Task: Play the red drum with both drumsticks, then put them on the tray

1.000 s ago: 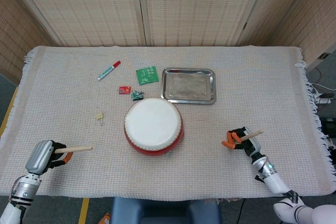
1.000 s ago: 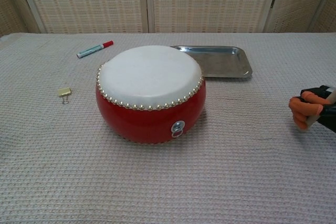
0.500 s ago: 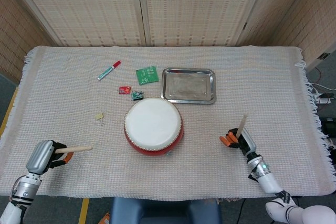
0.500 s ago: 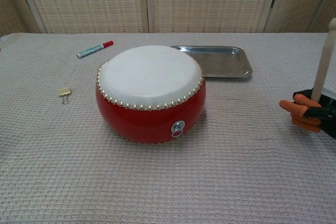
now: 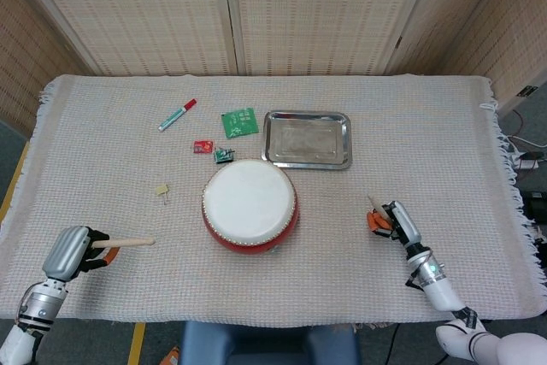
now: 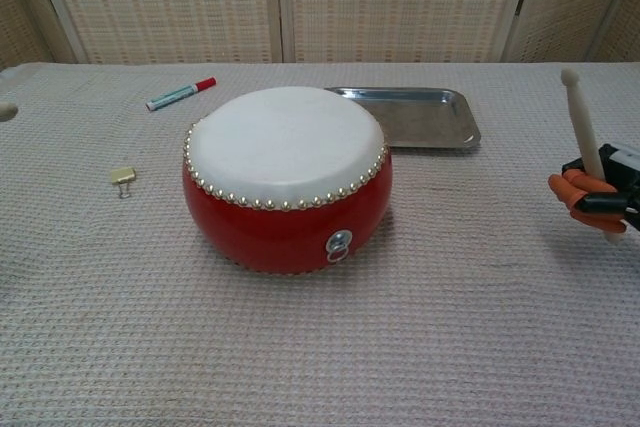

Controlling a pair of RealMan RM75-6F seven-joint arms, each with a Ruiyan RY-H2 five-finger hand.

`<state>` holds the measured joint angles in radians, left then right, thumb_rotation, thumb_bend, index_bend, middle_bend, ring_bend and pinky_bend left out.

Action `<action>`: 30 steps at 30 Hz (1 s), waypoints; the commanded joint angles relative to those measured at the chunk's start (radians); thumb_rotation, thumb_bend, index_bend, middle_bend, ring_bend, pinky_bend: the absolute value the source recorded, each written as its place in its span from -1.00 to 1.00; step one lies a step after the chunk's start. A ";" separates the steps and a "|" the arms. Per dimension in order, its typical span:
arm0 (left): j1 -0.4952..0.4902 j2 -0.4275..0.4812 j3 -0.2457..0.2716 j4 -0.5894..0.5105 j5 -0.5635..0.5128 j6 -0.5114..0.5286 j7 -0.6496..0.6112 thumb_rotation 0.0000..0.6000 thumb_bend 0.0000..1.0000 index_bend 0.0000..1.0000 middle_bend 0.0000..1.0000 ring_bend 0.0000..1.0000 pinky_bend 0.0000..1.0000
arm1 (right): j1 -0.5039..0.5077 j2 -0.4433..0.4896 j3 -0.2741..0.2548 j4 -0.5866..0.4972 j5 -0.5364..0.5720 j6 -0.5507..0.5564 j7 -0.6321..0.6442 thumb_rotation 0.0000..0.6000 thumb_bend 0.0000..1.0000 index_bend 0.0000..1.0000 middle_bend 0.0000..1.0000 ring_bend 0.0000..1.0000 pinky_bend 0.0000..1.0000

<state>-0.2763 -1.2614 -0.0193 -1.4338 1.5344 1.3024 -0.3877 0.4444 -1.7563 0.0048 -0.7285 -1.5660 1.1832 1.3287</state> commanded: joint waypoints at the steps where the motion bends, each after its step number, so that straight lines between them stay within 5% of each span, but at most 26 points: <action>1: -0.024 0.028 -0.005 -0.024 0.010 -0.021 0.054 1.00 -0.17 1.00 1.00 1.00 1.00 | 0.053 0.213 0.014 -0.254 0.005 -0.071 -0.363 1.00 0.15 1.00 1.00 1.00 1.00; 7: -0.075 0.066 -0.022 -0.059 0.024 -0.063 0.118 1.00 -0.17 1.00 1.00 1.00 1.00 | 0.154 0.529 0.060 -0.655 0.100 -0.280 -0.794 1.00 0.15 1.00 1.00 1.00 1.00; 13: -0.131 0.084 -0.056 -0.103 0.016 -0.105 0.152 1.00 -0.17 1.00 1.00 1.00 1.00 | 0.257 0.688 0.136 -0.868 0.280 -0.440 -1.070 1.00 0.13 1.00 1.00 1.00 1.00; 21: -0.209 0.076 -0.101 -0.134 -0.024 -0.181 0.231 1.00 -0.17 1.00 1.00 1.00 1.00 | 0.444 0.667 0.183 -0.860 0.521 -0.604 -1.322 1.00 0.11 1.00 1.00 1.00 1.00; 30: -0.285 0.099 -0.152 -0.180 -0.149 -0.282 0.434 1.00 -0.17 1.00 1.00 1.00 1.00 | 0.665 0.504 0.120 -0.738 0.821 -0.658 -1.565 1.00 0.11 1.00 1.00 1.00 1.00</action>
<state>-0.5402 -1.1722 -0.1554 -1.5959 1.4162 1.0471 0.0169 1.0464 -1.1965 0.1522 -1.5106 -0.8169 0.5488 -0.1731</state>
